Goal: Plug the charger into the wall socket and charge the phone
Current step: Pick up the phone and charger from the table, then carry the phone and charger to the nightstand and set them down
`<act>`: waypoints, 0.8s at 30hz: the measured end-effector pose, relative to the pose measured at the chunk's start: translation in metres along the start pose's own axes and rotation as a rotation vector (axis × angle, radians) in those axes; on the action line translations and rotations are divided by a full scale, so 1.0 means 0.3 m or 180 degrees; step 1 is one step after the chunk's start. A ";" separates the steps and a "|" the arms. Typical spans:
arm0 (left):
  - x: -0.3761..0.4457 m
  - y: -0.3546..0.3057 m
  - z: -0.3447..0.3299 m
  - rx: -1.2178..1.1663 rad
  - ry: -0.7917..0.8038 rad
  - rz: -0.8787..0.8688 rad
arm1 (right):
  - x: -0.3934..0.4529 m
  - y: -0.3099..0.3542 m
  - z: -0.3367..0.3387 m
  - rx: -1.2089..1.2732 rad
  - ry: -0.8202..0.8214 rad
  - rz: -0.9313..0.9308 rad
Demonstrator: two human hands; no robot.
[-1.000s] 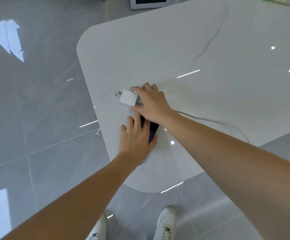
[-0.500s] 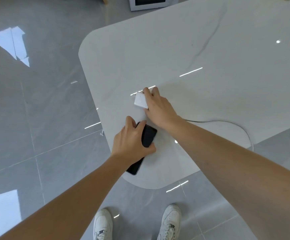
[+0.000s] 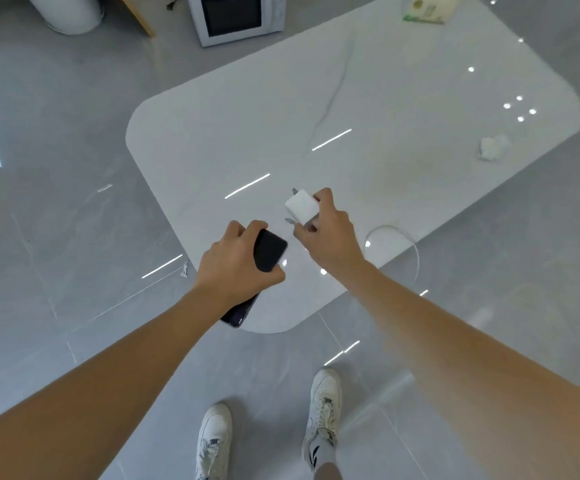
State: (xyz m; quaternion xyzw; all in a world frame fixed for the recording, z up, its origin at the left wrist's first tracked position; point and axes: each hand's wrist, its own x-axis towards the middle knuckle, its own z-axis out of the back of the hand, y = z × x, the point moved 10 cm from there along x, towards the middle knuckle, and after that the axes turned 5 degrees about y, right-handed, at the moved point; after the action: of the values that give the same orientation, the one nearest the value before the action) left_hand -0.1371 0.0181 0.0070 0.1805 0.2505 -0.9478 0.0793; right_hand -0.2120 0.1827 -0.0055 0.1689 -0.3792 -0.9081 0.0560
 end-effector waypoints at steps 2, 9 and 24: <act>-0.048 -0.096 0.068 -0.0025 0.0062 -0.0186 | -0.116 0.017 0.100 0.0221 -0.0198 -0.0175; -0.376 -0.432 0.284 0.0111 0.0387 -0.1025 | -0.682 0.161 0.450 0.1117 -0.1433 -0.0676; -1.489 -1.215 0.123 0.0436 0.1216 -0.3308 | -2.256 0.243 0.701 0.1721 -0.3732 -0.1842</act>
State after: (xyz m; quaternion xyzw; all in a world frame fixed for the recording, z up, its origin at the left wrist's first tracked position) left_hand 0.1759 0.3404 0.3701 0.2065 0.2543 -0.8268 -0.4573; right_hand 0.3467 0.4275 0.3626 -0.2460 -0.4989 -0.7019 -0.4449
